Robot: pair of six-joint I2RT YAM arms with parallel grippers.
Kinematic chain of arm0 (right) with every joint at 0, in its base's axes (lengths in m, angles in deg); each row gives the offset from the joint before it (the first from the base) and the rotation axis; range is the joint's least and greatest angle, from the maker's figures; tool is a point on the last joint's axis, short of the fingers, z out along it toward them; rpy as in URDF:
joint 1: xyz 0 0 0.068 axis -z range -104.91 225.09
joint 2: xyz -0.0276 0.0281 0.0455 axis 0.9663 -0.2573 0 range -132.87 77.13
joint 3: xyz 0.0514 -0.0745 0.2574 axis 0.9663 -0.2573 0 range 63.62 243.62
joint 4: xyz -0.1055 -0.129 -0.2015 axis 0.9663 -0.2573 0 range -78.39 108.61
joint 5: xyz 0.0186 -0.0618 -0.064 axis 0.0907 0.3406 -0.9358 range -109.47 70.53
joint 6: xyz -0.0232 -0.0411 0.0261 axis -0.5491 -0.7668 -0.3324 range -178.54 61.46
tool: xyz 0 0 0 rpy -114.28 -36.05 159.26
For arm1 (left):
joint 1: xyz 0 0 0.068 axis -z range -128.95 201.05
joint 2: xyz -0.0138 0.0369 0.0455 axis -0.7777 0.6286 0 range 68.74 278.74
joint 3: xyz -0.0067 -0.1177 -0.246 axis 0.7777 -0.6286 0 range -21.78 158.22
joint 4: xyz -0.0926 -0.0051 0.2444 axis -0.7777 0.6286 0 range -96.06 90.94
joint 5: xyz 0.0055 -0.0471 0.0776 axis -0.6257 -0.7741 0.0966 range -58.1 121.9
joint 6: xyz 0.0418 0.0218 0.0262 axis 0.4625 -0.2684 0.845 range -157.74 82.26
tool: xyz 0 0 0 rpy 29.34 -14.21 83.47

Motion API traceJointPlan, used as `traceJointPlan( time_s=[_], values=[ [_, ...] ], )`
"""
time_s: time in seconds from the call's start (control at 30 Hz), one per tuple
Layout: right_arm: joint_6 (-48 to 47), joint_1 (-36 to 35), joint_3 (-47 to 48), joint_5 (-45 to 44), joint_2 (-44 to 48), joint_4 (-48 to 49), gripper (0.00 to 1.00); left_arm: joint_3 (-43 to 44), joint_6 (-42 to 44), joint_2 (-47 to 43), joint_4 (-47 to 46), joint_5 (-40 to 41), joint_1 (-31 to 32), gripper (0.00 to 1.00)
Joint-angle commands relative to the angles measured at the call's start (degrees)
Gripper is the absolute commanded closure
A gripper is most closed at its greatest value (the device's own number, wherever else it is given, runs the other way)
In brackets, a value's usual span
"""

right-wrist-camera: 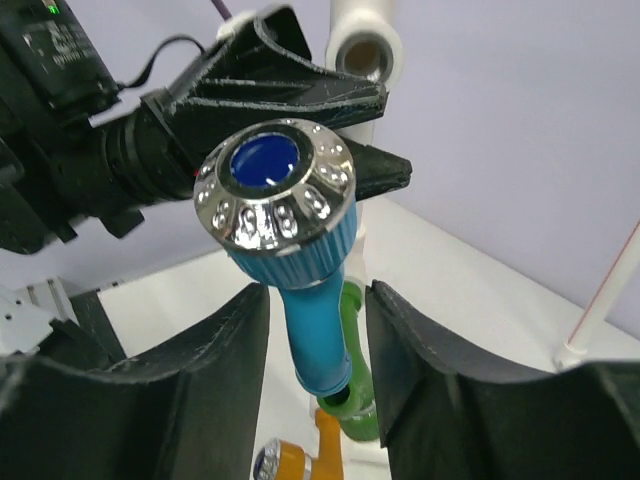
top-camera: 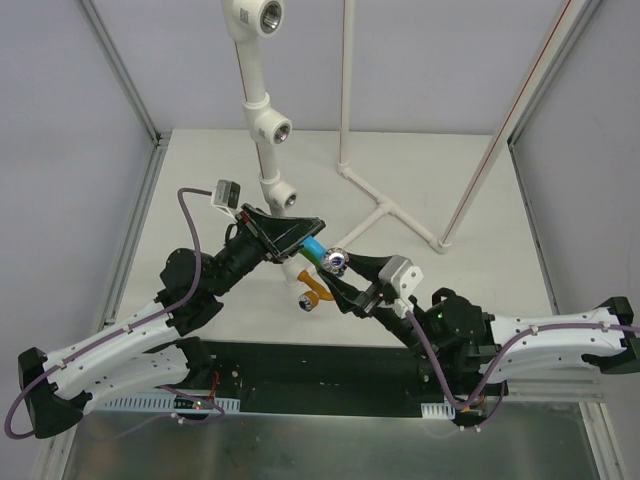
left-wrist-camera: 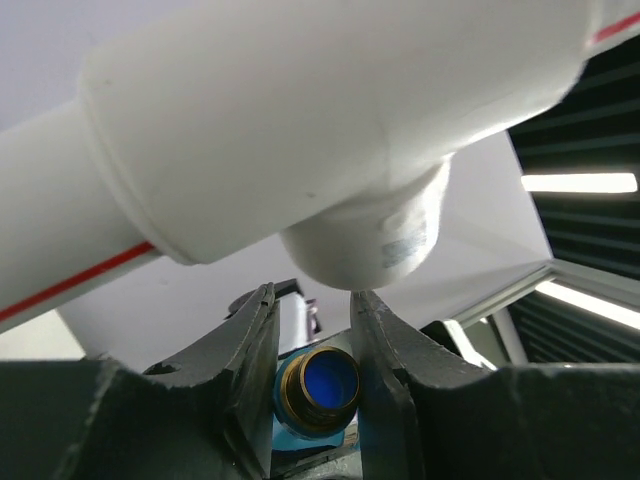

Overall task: Install the water faucets
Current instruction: Adjust the water faucet.

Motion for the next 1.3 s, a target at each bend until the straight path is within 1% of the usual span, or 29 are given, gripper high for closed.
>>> traceJointPlan(
  time_s=[0.0,0.17,0.33,0.53,0.7,0.73,0.83,0.87,0.9,0.93,0.97,1.0,1.03,1.07,1.1,1.13,1.2,1.27],
  values=[
    [-4.42,0.26,-1.38,4.72,-0.14,17.57,0.51,0.35,-5.18,-0.77,-9.57,3.30,0.43,1.00],
    [-5.30,0.26,-0.15,8.32,-2.78,20.55,0.50,0.26,-7.64,-0.06,-11.41,4.46,0.78,1.00],
    [-8.99,0.26,1.61,10.17,-5.86,24.52,0.50,0.35,-10.72,1.17,-12.91,4.46,1.22,1.00],
    [-16.89,0.26,4.60,9.30,-10.77,26.18,0.50,2.19,-11.69,2.31,-13.00,3.67,2.45,1.00],
    [-25.24,0.26,5.65,6.75,-14.82,32.77,0.52,3.16,-11.25,2.84,-12.74,3.41,4.38,1.00],
    [-26.12,0.26,5.65,6.57,-15.17,33.56,0.56,3.25,-11.17,2.84,-12.57,3.49,4.56,1.00],
    [-26.22,0.26,6.09,5.95,-14.74,32.70,0.82,3.51,-10.12,2.58,-11.34,2.88,4.82,1.00],
    [-25.00,0.18,6.27,5.69,-13.61,31.39,0.88,3.69,-8.89,2.40,-10.64,2.36,4.82,1.00],
    [-23.25,0.18,6.62,4.99,-12.29,29.11,0.92,3.95,-7.49,1.96,-9.32,2.35,4.82,0.92],
    [-20.36,0.26,7.40,4.46,-10.88,25.00,0.95,4.30,-5.47,1.44,-7.83,0.61,4.91,0.72],
    [-15.63,0.18,8.11,3.68,-9.13,20.43,0.99,4.91,-2.15,0.74,-5.99,-0.89,4.82,0.56],
    [-12.19,0.18,8.81,3.15,-7.55,16.65,1.00,5.79,0.93,-0.23,-2.14,-1.51,4.82,0.44],
    [-8.42,0.18,9.43,3.14,-5.88,12.26,1.00,7.10,4.97,-0.93,4.16,-2.04,4.82,0.37],
    [-4.20,0.18,10.13,3.31,-4.21,8.73,1.00,8.51,7.79,-1.90,7.18,-2.13,4.82,0.32],
    [0.02,0.26,10.48,3.84,-2.80,4.70,1.00,9.31,11.91,-2.95,11.48,-1.96,4.91,0.29],
    [5.10,0.44,10.84,4.89,-1.13,0.65,1.00,9.57,14.21,-3.92,13.69,-1.61,4.82,0.28],
    [13.38,0.97,11.28,7.26,1.42,-5.25,1.00,8.79,17.74,-5.94,13.80,-0.91,4.82,0.29],
    [20.59,1.32,10.49,7.97,3.62,-6.94,1.00,7.56,20.29,-7.53,11.53,-0.81,4.91,0.30]
  ],
)
